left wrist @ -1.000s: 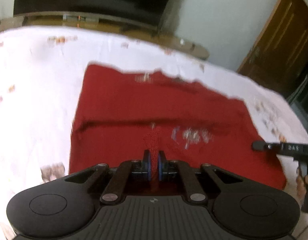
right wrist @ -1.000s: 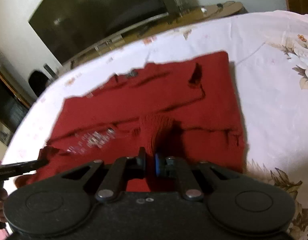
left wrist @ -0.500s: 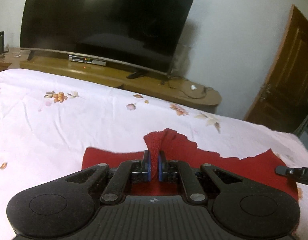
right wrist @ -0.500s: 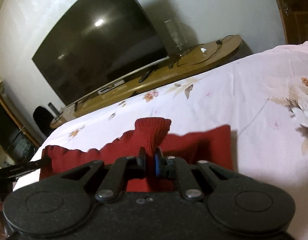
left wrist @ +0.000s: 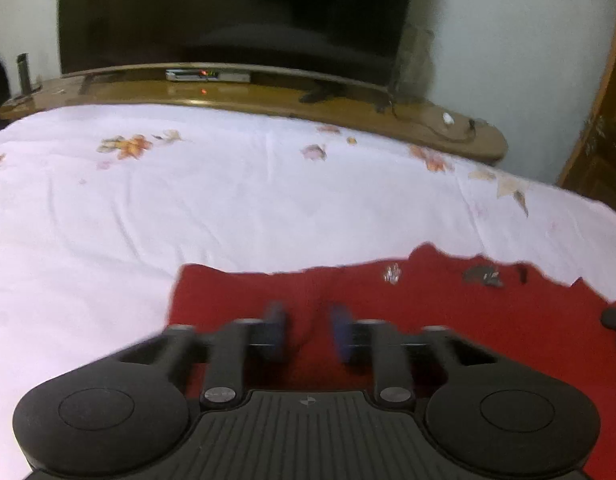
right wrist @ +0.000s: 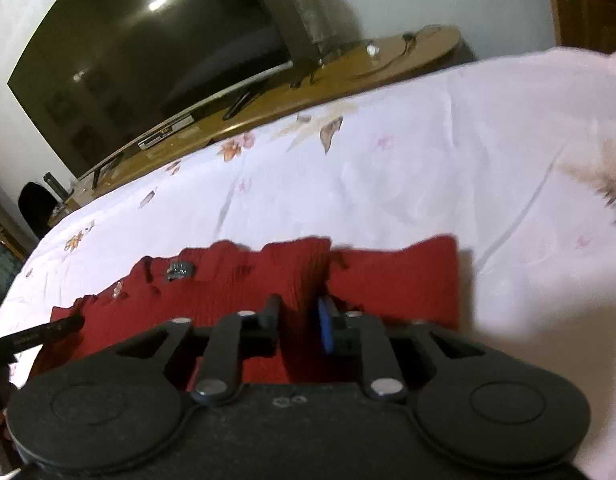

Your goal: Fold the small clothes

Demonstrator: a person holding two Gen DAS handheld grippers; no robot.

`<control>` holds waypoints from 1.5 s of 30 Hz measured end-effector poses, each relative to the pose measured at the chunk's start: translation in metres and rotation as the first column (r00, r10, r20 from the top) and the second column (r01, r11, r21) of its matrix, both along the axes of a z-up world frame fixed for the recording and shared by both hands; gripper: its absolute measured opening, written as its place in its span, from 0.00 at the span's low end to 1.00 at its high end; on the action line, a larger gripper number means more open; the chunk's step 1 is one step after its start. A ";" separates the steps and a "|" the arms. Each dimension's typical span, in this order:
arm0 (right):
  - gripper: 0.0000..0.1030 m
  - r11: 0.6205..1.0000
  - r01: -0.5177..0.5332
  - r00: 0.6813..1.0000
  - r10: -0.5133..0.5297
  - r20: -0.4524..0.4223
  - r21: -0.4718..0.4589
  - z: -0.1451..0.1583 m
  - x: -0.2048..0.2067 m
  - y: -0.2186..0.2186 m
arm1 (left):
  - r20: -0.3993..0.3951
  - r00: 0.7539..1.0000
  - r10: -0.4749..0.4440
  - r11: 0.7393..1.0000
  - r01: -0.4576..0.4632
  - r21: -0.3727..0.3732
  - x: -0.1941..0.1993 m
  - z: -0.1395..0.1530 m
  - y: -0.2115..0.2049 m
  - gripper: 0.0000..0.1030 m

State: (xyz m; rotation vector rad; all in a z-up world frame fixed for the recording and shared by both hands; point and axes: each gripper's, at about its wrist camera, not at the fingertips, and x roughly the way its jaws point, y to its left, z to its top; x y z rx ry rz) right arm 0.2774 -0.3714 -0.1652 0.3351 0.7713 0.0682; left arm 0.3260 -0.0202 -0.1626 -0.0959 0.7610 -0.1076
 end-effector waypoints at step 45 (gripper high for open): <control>0.28 0.993 -0.038 0.999 0.036 -0.025 -0.112 0.005 -0.029 0.023 | -0.059 0.997 -0.050 0.996 0.054 0.072 -0.050 -0.007 -0.011 0.84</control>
